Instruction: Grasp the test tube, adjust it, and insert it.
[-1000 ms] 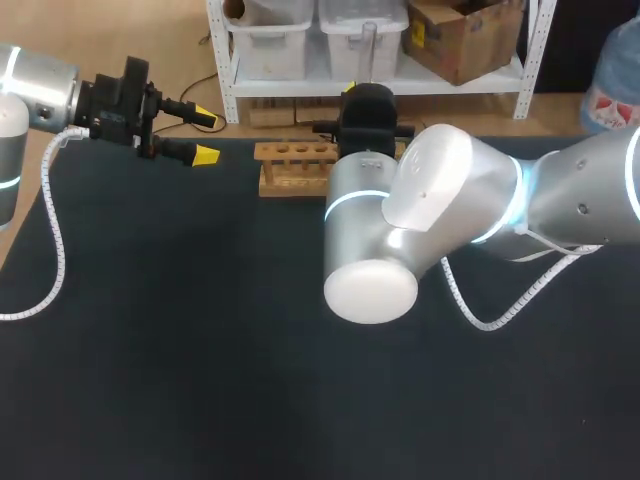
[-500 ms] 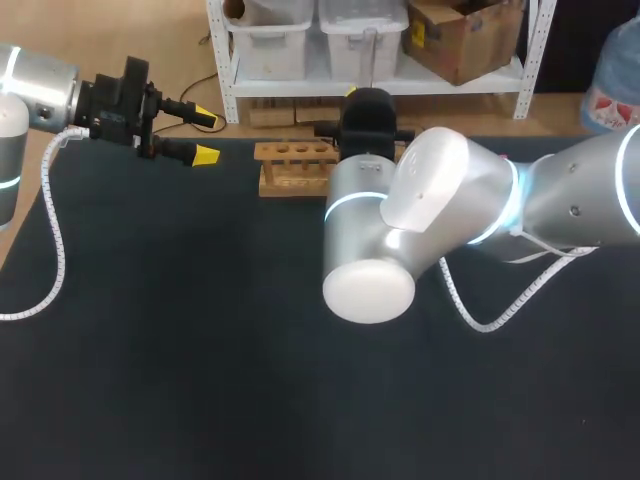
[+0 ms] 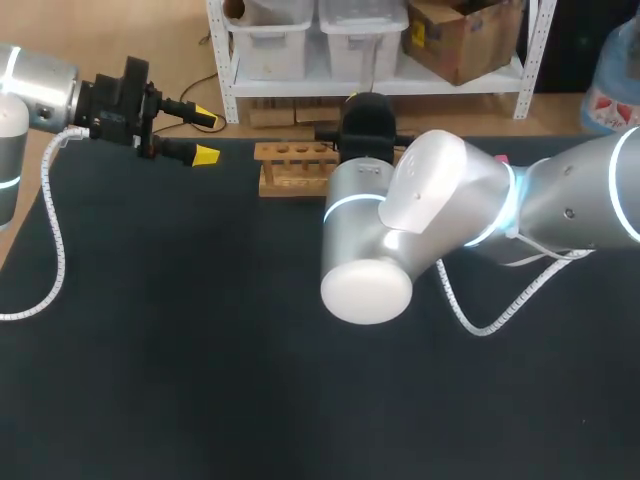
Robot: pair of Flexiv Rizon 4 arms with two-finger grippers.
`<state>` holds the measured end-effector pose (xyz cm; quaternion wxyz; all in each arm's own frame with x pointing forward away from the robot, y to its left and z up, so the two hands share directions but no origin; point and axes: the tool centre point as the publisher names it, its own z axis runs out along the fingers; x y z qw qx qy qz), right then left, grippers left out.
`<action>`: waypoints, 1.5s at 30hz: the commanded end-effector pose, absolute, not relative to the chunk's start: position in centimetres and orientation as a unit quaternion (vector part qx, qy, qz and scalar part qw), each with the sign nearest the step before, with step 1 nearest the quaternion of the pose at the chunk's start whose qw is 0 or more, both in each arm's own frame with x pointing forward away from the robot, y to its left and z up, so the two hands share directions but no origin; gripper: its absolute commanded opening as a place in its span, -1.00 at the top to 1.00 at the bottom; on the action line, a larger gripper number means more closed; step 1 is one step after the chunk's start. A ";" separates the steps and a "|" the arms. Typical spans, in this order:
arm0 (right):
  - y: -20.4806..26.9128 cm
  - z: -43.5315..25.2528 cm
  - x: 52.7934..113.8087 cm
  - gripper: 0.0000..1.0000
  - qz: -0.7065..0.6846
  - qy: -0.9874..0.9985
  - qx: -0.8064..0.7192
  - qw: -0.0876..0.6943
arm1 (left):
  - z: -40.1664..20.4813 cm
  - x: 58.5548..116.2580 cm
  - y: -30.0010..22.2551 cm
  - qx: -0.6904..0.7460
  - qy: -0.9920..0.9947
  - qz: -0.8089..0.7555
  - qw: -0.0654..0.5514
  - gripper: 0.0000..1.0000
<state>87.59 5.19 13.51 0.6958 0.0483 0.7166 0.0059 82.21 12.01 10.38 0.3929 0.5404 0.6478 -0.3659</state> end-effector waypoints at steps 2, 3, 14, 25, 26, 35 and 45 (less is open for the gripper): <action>5.2 13.1 87.8 1.00 0.008 0.719 0.049 0.693 | 10.3 82.3 12.0 0.541 0.648 -0.366 0.392 -1.00; 5.2 13.0 87.8 1.00 0.008 0.720 0.049 0.692 | 10.3 82.3 12.0 0.541 0.648 -0.366 0.392 -1.00; 5.3 11.0 87.8 1.00 0.006 0.734 0.055 0.677 | 10.3 82.3 12.0 0.541 0.648 -0.366 0.392 -1.00; 5.3 9.1 87.9 1.00 0.005 0.747 0.061 0.663 | 10.3 82.3 12.0 0.541 0.648 -0.366 0.392 -1.00; 5.3 8.9 87.9 1.00 0.005 0.747 0.062 0.661 | 10.3 82.3 12.0 0.541 0.648 -0.366 0.392 -1.00; 5.6 8.1 88.0 1.00 0.005 0.754 0.064 0.653 | 10.3 82.3 12.0 0.541 0.648 -0.366 0.392 -1.00; 6.1 7.7 88.0 0.51 0.005 0.761 0.066 0.645 | 10.3 82.3 12.0 0.541 0.648 -0.366 0.392 -1.00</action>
